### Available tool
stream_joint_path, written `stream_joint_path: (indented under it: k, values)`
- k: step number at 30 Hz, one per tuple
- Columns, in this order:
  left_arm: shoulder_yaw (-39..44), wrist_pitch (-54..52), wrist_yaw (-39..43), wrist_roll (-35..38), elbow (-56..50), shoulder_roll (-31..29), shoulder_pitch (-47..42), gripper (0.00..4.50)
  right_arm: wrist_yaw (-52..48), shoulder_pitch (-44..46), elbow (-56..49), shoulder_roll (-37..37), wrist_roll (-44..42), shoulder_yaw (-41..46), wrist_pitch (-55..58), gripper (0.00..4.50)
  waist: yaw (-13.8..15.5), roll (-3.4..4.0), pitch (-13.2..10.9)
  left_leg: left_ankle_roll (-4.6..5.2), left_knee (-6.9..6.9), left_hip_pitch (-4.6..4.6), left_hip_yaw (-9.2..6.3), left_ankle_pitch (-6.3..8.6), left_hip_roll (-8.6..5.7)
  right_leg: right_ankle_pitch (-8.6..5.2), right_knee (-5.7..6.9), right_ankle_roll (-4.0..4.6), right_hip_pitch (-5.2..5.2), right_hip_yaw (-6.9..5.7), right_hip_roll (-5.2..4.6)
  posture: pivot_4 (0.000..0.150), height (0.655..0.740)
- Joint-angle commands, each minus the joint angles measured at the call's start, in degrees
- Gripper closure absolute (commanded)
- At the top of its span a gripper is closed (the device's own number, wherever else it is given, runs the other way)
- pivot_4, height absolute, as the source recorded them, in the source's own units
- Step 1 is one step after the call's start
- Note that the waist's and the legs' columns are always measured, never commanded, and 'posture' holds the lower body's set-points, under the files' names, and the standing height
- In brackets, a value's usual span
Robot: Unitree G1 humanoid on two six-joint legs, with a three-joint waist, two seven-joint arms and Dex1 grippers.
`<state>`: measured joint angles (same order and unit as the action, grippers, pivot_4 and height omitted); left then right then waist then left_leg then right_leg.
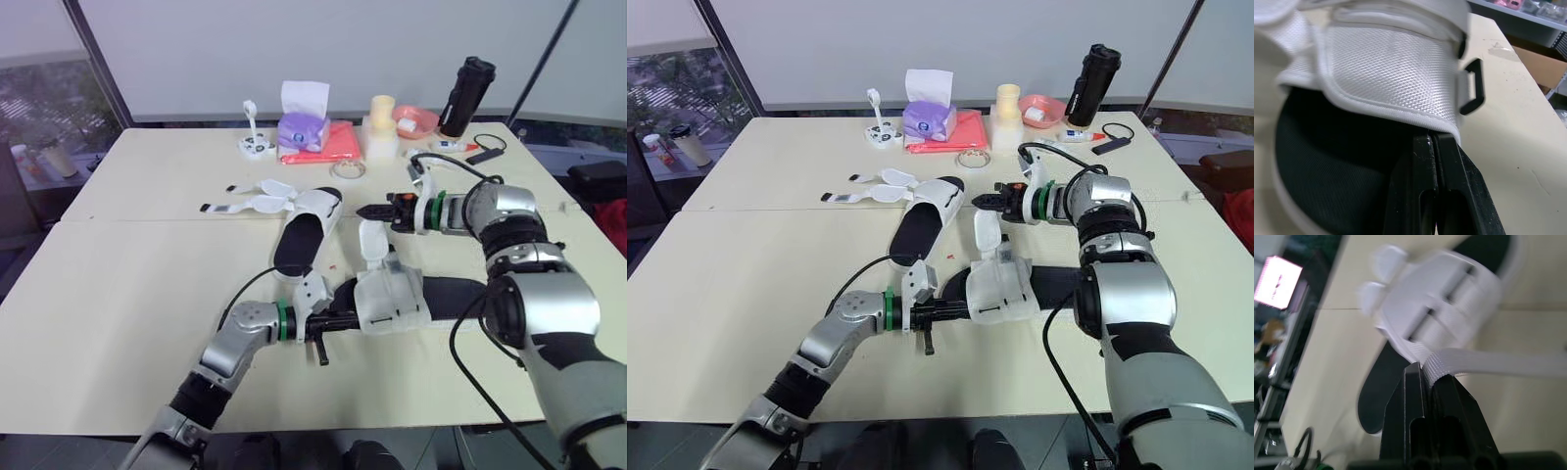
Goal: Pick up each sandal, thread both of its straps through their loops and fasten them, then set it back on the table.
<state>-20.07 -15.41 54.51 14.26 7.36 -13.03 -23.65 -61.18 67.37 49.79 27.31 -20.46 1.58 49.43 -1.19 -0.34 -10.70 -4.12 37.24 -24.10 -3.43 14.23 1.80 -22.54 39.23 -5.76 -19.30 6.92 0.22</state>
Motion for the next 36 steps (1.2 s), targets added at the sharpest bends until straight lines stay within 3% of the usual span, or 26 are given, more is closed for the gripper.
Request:
stream_joint_path:
  k: [1, 4, 8, 14, 19, 23, 28, 31, 36]
  values:
    - [-1.09, -1.31, -0.41, -2.52, 2.68, -1.34, 1.34, 4.48, -7.30, -8.24, -24.68, 3.08, -0.17, -3.26, -10.82, 4.44, 0.14, 0.00, 0.00, 0.00, 0.01, -0.03, -0.01, 0.00, 0.01, 0.00, 0.00, 0.00, 0.00, -0.03, 0.00, 0.150, 0.7400]
    - [-1.54, -1.10, 0.03, -2.64, 3.26, -1.35, 1.07, 4.48, -8.77, -21.09, -39.15, 7.31, 8.28, -8.80, -32.12, 4.44, 0.36, -0.02, 0.01, 0.00, 0.02, -0.10, -0.08, 0.00, 0.02, 0.00, -0.06, 0.00, 0.02, -0.15, -0.01, 0.150, 0.7400]
    - [-2.24, -0.66, 0.42, -2.74, 4.09, -0.97, 0.63, 4.48, -6.49, -24.64, -40.16, 8.01, 8.57, -8.49, -32.49, 4.44, -0.17, 0.00, 0.01, -0.02, 0.06, 0.06, -0.06, -0.01, 0.02, 0.01, -0.05, 0.00, 0.15, -0.09, -0.02, 0.150, 0.7400]
    - [-2.12, -0.21, 1.01, -2.65, 5.32, -1.35, -0.14, 4.48, 5.32, -26.94, -32.51, 11.99, 28.05, -11.71, -86.62, 4.44, -0.03, -0.15, -0.08, -0.03, -0.03, 0.75, -0.04, -0.03, -0.02, 0.01, -0.19, 0.00, 0.87, -0.12, -0.01, 0.150, 0.7400]
    - [-2.30, -0.21, 1.34, -2.65, 5.56, -1.35, -0.08, 4.48, 26.04, -23.95, -23.08, 15.97, 50.52, -10.30, -116.99, 4.44, -0.02, -0.15, -0.08, -0.03, -0.09, 0.74, -0.03, -0.04, 0.00, 0.01, -0.20, 0.01, 0.81, -0.09, -0.02, 0.150, 0.7400]
    - [-2.46, -0.47, 1.56, -2.47, 5.83, -0.97, -0.40, 4.48, 44.89, -23.24, -20.97, 18.82, 68.89, -9.34, -124.70, 4.44, 0.04, -0.14, -0.07, -0.05, -0.07, 0.76, -0.08, -0.05, 0.00, 0.01, -0.16, 0.01, 0.79, -0.05, -0.02, 0.150, 0.7400]
    - [-2.52, -0.67, 1.65, -2.39, 5.73, -0.83, -0.30, 4.48, 63.30, -22.05, -20.58, 21.71, 80.63, -11.09, -124.19, 4.44, 0.10, -0.13, -0.06, -0.08, -0.06, 0.76, -0.09, -0.07, -0.01, 0.01, -0.14, 0.01, 0.77, -0.01, -0.02, 0.150, 0.7400]
    - [-2.50, -0.79, 1.69, -2.34, 5.50, -0.93, -0.09, 4.48, 68.98, -21.27, -18.97, 22.80, 82.12, -12.42, -123.11, 3.52, -0.01, -0.12, -0.06, -0.09, -0.06, 0.76, -0.08, -0.07, -0.01, 0.00, -0.12, 0.02, 0.76, 0.02, -0.02, 0.150, 0.7400]
    - [-1.49, -0.55, 1.76, -2.28, 6.88, -1.29, -1.10, 4.48, 76.47, -21.10, -20.04, 25.10, 84.69, -14.19, -121.93, 0.93, -0.12, -0.10, -0.05, -0.08, -0.08, 0.77, -0.04, -0.07, -0.02, 0.00, -0.12, 0.02, 0.78, 0.03, -0.02, 0.150, 0.7400]
